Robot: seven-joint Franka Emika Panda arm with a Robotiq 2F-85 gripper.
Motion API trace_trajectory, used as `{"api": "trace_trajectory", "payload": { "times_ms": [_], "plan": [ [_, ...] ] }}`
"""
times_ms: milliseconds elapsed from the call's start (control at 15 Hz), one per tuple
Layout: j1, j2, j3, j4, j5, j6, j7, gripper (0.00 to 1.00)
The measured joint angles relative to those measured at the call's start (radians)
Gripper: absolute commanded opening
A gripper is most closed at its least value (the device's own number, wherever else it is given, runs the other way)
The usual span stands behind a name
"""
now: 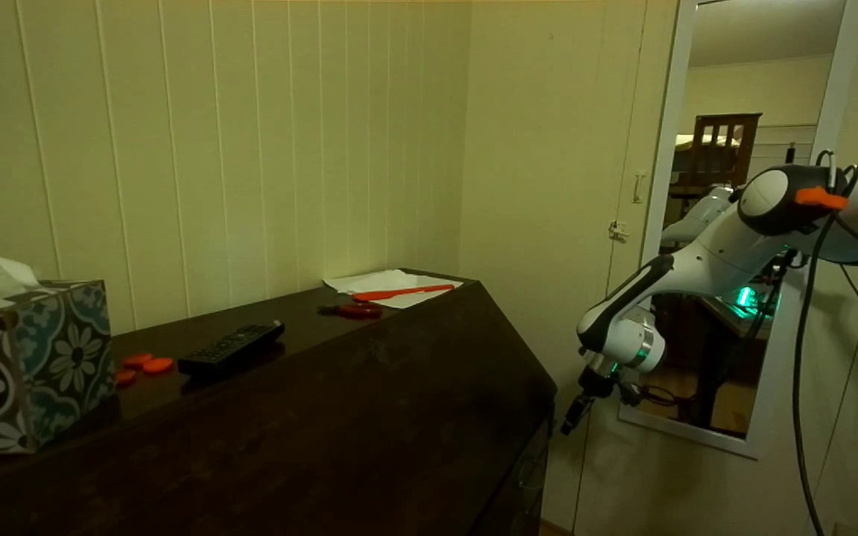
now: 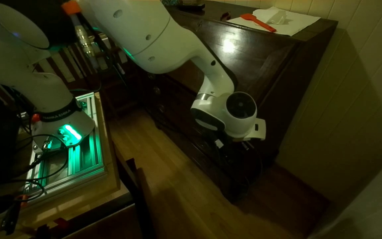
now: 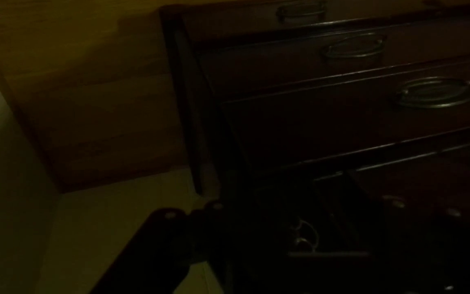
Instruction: Push out the compartment on the far right side of the dresser
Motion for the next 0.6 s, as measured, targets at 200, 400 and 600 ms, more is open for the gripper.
{"api": "trace_trajectory", "payload": {
  "times_ms": [200,400,600],
  "plan": [
    [-0.023,0.0,0.039,-0.001,0.014,0.003,-0.015,0.66],
    [-0.026,0.001,0.064,-0.002,0.028,0.011,-0.019,0.63],
    [-0.028,0.001,0.068,-0.011,0.032,0.034,-0.02,0.61]
  ]
}}
